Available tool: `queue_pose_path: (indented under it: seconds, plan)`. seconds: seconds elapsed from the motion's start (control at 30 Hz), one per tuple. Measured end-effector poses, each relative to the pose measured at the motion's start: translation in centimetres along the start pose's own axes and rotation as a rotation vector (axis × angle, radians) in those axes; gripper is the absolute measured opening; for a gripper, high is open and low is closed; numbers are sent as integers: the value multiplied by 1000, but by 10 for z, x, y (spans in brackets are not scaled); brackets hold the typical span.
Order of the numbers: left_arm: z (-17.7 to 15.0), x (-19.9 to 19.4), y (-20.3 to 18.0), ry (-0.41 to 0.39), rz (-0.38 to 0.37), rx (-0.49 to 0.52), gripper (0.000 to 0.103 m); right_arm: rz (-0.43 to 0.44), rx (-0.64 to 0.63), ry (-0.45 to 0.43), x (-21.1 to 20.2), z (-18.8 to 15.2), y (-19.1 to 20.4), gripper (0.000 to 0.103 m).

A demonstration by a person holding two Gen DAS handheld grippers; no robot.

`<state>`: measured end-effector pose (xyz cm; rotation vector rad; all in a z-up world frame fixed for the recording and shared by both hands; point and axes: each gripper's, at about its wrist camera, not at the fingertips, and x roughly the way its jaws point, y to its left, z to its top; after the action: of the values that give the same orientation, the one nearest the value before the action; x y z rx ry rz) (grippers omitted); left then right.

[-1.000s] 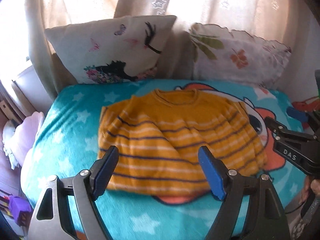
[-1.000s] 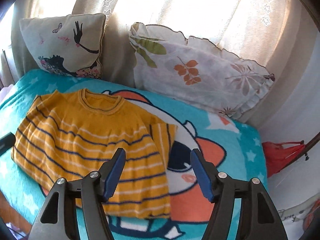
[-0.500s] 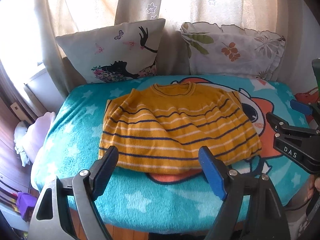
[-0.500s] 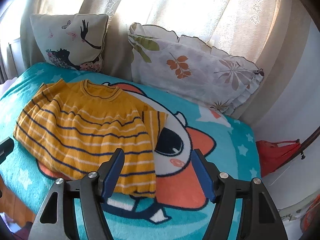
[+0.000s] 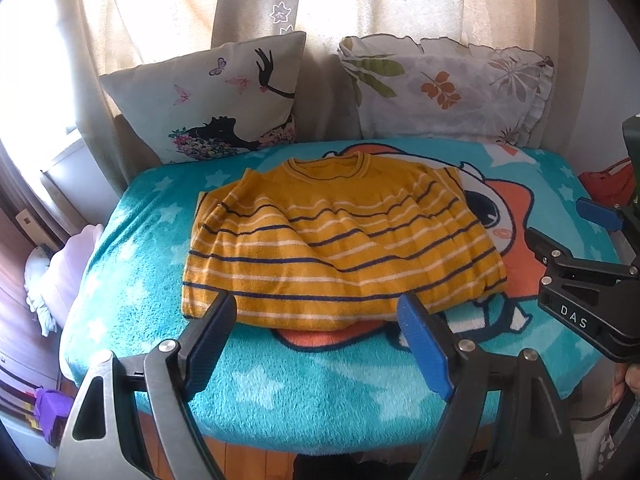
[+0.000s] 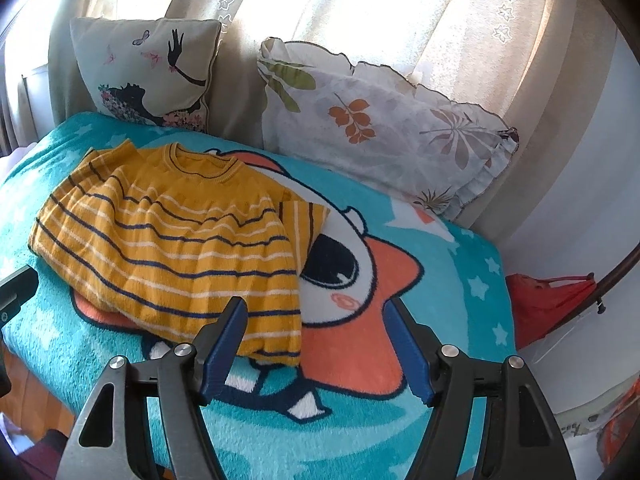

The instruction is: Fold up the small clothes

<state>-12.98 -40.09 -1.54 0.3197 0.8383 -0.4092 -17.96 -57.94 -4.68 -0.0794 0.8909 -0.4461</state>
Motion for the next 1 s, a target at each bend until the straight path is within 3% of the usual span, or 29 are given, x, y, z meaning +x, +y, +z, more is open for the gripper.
queue_pose_path:
  seconds: [0.33, 0.7, 0.83, 1.0]
  plan:
    - [-9, 8, 17, 36, -37, -45, 82, 2, -14, 9, 0, -6, 10, 79]
    - [-28, 64, 61, 170, 23, -130, 83, 105, 99, 177, 61, -32, 3, 79]
    - [-26, 80, 71, 195, 17, -137, 83, 200, 130, 151, 67, -25, 9, 79]
    - [-16, 91, 79, 206, 11, -123, 83, 431, 210, 108, 92, -8, 22, 79]
